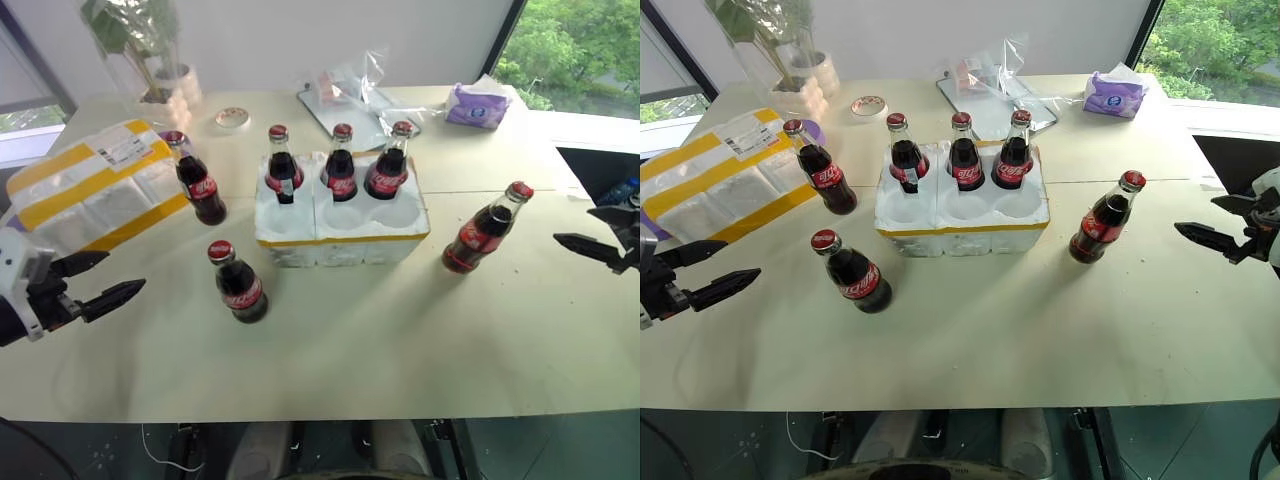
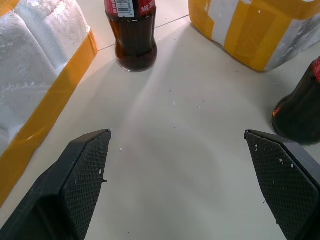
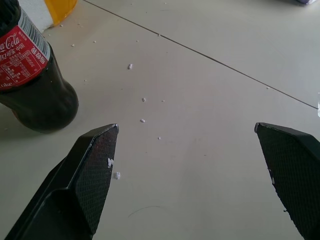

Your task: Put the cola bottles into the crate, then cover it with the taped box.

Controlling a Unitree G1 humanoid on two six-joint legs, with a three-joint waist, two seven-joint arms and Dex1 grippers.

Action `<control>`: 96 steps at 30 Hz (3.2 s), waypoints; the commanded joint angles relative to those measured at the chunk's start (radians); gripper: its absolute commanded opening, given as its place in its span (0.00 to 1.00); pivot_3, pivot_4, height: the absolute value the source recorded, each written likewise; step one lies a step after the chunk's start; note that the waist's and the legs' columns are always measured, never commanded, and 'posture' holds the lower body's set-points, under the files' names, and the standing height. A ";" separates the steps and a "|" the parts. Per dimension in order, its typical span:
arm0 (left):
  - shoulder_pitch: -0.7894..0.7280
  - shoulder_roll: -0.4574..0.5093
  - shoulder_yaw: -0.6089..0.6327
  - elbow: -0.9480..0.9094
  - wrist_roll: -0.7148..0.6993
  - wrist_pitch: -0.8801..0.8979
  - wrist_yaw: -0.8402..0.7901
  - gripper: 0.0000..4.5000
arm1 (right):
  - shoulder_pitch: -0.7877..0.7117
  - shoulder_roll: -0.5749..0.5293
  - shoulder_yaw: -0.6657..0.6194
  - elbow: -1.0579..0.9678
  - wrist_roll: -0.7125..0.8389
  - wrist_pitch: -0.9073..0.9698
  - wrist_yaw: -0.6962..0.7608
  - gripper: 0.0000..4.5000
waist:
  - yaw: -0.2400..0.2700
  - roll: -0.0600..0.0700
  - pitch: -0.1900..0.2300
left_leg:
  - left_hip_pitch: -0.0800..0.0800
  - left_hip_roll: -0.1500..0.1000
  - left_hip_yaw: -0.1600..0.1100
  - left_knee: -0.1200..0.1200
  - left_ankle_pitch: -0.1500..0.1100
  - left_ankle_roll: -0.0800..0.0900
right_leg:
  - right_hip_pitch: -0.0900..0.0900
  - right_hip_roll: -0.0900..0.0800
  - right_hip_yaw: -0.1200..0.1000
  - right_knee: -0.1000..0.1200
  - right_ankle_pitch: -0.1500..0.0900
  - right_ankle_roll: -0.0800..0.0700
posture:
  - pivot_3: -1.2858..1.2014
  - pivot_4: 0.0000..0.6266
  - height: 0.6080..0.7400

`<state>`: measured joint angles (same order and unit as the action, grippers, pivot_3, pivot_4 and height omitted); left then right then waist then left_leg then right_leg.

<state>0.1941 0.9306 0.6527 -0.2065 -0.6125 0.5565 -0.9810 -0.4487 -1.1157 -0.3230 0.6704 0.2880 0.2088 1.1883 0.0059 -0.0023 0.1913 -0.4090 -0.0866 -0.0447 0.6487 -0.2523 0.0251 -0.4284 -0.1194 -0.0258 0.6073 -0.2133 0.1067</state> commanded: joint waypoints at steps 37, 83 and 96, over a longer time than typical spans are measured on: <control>-0.308 -0.048 -0.105 0.104 -0.006 0.049 0.138 1.00 | -0.331 -0.091 -0.005 0.004 0.053 0.189 -0.071 1.00 | 0.001 0.008 0.004 | 0.000 -0.001 0.002 0.003 0.001 -0.001 | -0.001 0.000 0.000 0.004 0.001 0.000 | 0.52 0.24 0.99; -1.056 -0.298 -0.506 0.943 0.368 -0.330 0.107 0.63 | -0.426 0.007 0.004 -0.897 0.732 0.887 -0.055 1.00 | 0.007 0.001 0.005 | -0.004 -0.002 0.002 0.006 0.002 0.002 | -0.005 0.001 -0.001 0.007 0.004 0.007 | 0.52 0.24 0.99; -1.213 -0.132 -0.540 0.659 0.168 0.130 -0.320 0.63 | -0.342 0.027 -0.033 -0.913 0.747 0.874 -0.140 1.00 | 0.017 -0.009 0.009 | -0.020 -0.004 -0.001 0.019 0.002 0.002 | -0.016 0.000 -0.002 0.016 0.005 0.007 | 0.52 0.24 0.99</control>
<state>-0.9718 0.7934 0.1079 0.5117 -0.3939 0.6532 -1.2620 -0.7871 -1.0788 -0.3003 -0.2169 1.0093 1.0996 1.0571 0.0233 -0.0108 0.2006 -0.4295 -0.0905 -0.0459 0.6680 -0.2507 0.0281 -0.4432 -0.1191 -0.0280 0.6215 -0.2084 0.1144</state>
